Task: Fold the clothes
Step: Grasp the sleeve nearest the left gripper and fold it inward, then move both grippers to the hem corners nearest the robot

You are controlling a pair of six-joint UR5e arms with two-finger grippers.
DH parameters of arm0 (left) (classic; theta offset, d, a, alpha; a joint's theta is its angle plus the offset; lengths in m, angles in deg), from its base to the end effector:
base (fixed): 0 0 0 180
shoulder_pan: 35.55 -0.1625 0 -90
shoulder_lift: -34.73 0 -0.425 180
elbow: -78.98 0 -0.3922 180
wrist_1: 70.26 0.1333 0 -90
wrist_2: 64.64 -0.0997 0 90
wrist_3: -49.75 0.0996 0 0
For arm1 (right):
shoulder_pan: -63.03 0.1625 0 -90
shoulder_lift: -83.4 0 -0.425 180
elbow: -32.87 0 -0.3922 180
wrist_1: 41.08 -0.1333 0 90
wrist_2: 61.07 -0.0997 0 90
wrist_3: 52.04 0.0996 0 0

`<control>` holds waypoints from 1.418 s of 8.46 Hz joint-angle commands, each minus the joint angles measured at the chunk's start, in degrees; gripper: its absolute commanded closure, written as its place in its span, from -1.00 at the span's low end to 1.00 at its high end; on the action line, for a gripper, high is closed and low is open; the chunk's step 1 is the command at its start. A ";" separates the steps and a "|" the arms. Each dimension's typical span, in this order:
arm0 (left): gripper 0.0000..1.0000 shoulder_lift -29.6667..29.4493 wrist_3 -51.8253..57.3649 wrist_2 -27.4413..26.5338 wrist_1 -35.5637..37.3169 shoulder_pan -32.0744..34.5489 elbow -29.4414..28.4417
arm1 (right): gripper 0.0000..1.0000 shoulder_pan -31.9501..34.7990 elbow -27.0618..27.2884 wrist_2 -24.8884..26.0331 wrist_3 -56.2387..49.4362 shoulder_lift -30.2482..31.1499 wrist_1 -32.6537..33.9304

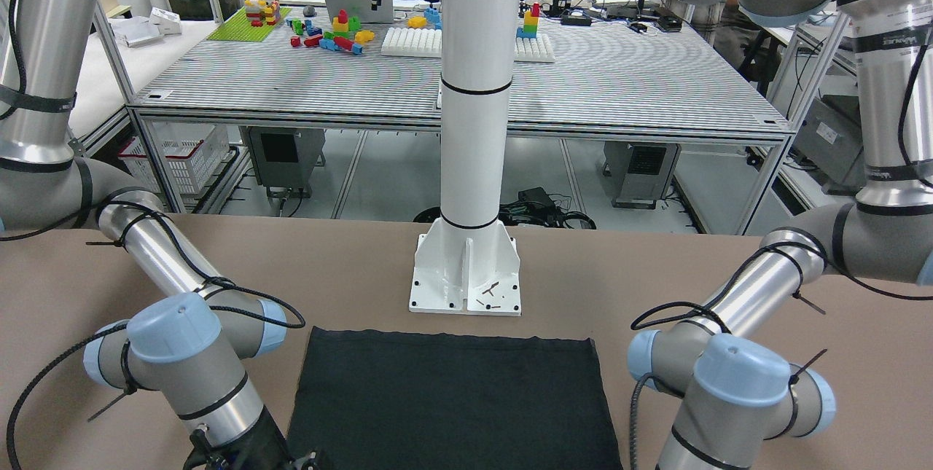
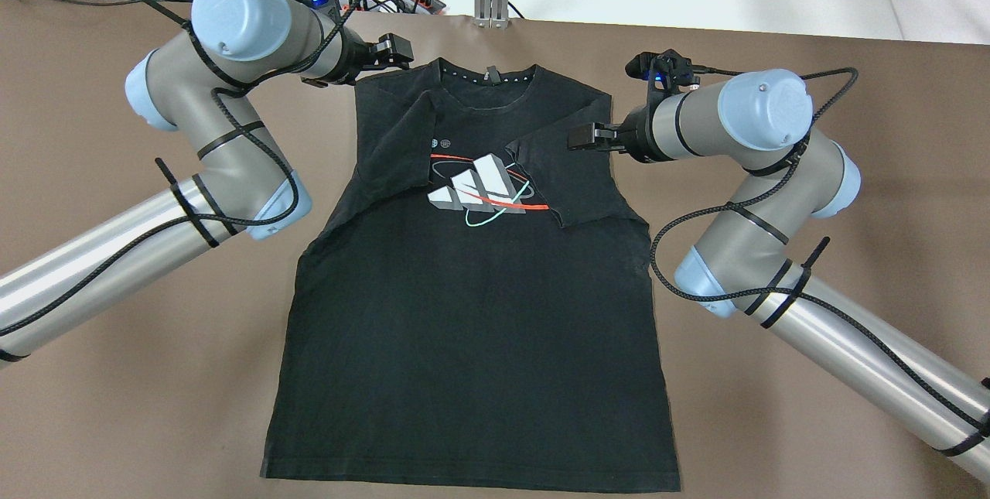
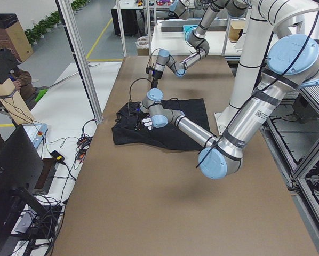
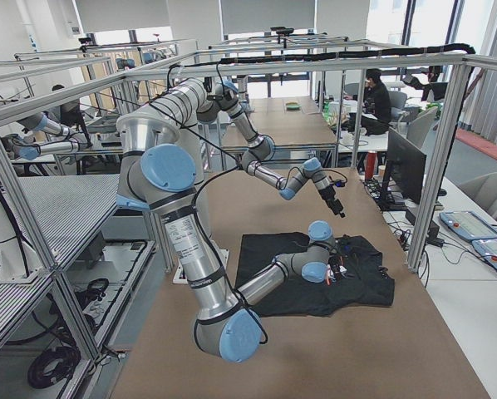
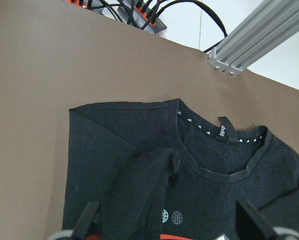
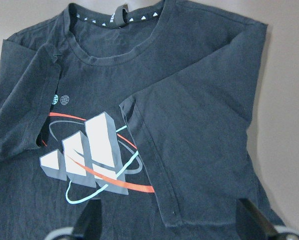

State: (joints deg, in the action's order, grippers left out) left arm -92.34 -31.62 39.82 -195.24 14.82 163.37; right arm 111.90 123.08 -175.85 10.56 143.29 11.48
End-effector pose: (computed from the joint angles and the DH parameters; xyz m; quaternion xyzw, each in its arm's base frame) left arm 0.3751 -0.6229 0.2441 0.1760 0.5249 -0.2312 0.8000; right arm -0.3738 -0.5673 0.2741 0.1961 -0.5383 0.0335 0.8190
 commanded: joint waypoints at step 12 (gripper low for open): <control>-0.89 42.77 -11.87 -7.91 -21.26 -25.62 27.76 | -0.89 -20.20 24.31 -3.44 19.40 37.12 -18.44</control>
State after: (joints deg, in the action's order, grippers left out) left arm -55.64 -40.90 39.06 -211.25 -4.06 190.52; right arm 96.28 147.30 -179.36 29.19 175.80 -1.14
